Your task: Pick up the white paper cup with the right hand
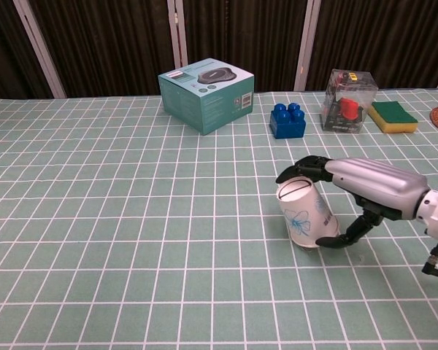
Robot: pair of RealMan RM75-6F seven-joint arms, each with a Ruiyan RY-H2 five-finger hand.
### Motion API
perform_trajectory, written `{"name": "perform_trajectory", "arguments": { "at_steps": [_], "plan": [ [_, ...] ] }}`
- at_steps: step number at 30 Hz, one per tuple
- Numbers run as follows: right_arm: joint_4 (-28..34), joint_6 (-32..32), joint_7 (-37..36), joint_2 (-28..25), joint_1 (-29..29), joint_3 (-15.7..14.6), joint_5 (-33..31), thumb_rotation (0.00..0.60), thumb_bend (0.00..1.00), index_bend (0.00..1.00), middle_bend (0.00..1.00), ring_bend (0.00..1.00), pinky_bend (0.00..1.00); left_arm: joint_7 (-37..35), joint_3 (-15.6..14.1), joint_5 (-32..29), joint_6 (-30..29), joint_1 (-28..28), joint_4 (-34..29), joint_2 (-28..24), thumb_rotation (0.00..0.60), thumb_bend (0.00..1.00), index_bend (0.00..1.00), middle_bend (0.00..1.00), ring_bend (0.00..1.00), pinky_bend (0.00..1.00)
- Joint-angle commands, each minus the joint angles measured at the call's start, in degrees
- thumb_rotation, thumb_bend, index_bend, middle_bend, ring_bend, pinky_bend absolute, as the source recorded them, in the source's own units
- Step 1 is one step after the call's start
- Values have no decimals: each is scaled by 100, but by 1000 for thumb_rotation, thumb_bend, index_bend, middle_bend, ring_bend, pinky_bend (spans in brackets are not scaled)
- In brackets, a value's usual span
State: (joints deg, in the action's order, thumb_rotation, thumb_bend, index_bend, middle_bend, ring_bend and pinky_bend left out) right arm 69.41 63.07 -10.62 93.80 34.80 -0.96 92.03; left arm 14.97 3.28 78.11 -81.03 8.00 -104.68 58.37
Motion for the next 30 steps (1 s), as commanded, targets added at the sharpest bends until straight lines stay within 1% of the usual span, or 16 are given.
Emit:
{"name": "perform_trajectory", "arguments": {
  "at_steps": [1, 7, 13, 19, 27, 30],
  "plan": [
    [37, 27, 44, -67, -34, -53, 41, 600, 127, 176, 169, 3, 146, 9, -5, 13, -9, -3, -9, -1, 600, 0, 0, 0, 0, 0],
    [255, 101, 185, -212, -107, -185, 160, 600, 126, 168, 163, 0, 137, 43, -22, 40, -26, -14, -40, 2, 600, 0, 0, 0, 0, 0],
    [418, 127, 577, -248, -197, -251, 175, 600, 119, 99, 96, 0, 90, 46, -31, 54, -46, -28, -76, -17, 600, 0, 0, 0, 0, 0],
    [663, 384, 712, -398, -285, -256, 304, 600, 114, 60, 59, 0, 68, -9, -38, 93, -52, -35, -94, -51, 600, 0, 0, 0, 0, 0],
    [1293, 964, 814, -957, -445, -205, 549, 600, 108, 11, 20, 0, 31, -93, -68, 221, -124, -73, -147, -102, 600, 0, 0, 0, 0, 0],
    [1665, 1162, 899, -1319, -531, -164, 571, 600, 107, 11, 18, 0, 26, -138, -92, 304, -166, -98, -177, -130, 600, 0, 0, 0, 0, 0]
  ]
}}
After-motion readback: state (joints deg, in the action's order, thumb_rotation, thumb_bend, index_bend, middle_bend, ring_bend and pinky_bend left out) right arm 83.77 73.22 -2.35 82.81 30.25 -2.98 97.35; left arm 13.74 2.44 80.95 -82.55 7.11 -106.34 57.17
